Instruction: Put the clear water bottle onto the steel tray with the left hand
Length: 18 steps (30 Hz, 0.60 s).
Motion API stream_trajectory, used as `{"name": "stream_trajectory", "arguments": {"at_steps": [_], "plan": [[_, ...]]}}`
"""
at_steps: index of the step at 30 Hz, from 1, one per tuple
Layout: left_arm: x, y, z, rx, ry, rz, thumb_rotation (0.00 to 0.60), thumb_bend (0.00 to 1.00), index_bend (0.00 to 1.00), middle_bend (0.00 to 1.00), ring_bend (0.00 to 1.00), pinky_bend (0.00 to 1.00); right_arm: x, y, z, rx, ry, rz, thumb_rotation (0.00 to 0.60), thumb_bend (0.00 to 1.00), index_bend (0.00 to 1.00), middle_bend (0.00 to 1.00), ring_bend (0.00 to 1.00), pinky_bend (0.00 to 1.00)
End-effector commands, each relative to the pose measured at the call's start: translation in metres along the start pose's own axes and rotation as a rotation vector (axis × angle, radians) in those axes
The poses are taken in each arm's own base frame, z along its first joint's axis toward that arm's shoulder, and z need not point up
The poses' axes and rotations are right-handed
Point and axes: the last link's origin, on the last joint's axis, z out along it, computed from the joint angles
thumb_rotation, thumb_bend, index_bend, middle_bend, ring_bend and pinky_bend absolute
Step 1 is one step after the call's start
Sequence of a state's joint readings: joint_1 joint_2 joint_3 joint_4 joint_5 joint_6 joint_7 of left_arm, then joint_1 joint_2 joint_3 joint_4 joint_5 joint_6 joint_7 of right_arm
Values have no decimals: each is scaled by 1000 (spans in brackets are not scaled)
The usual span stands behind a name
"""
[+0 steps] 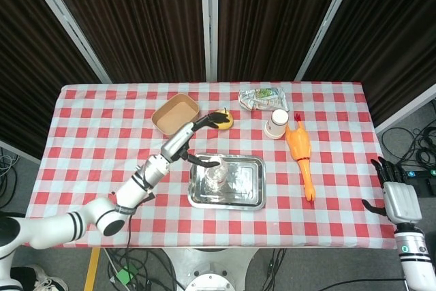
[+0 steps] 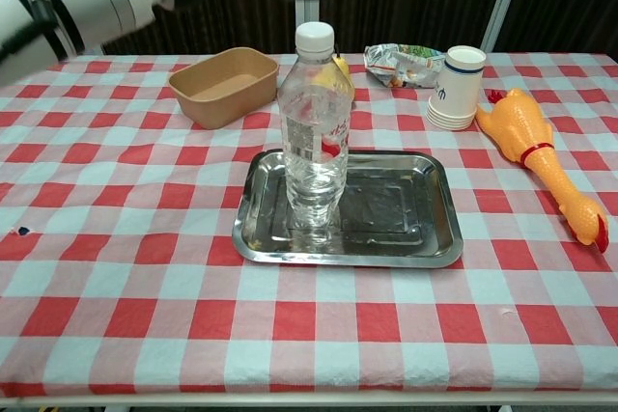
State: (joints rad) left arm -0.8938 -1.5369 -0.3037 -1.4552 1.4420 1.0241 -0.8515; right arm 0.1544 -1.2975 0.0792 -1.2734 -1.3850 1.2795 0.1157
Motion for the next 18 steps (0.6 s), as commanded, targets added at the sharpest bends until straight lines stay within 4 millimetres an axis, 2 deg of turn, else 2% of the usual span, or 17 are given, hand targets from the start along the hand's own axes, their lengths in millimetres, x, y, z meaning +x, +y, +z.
{"name": "stream_trajectory", "arguments": {"at_steps": [1, 4, 7, 11, 14, 18], "plan": [[43, 35, 3, -49, 110, 61, 600, 0, 200, 291, 212, 243, -1, -1, 0, 3, -2, -1, 600, 110, 0, 0, 0, 0], [80, 37, -6, -36, 217, 212, 600, 17, 204, 292, 213, 243, -1, -1, 0, 5, -5, -2, 600, 110, 0, 0, 0, 0], [118, 19, -28, 38, 327, 408, 600, 101, 219, 292, 213, 243, -1, -2, 0, 8, -2, 1, 600, 111, 0, 0, 0, 0], [163, -22, -87, 201, 423, 758, 600, 195, 240, 292, 212, 243, -2, -2, 0, 9, -4, -1, 600, 110, 0, 0, 0, 0], [179, -50, -129, 323, 410, 1023, 600, 210, 252, 291, 208, 241, -3, -2, 1, 6, -9, -6, 600, 110, 0, 0, 0, 0], [175, -76, -175, 429, 320, 1204, 600, 189, 266, 280, 185, 228, -5, -1, 2, 3, -17, -12, 600, 110, 0, 0, 0, 0]]}}
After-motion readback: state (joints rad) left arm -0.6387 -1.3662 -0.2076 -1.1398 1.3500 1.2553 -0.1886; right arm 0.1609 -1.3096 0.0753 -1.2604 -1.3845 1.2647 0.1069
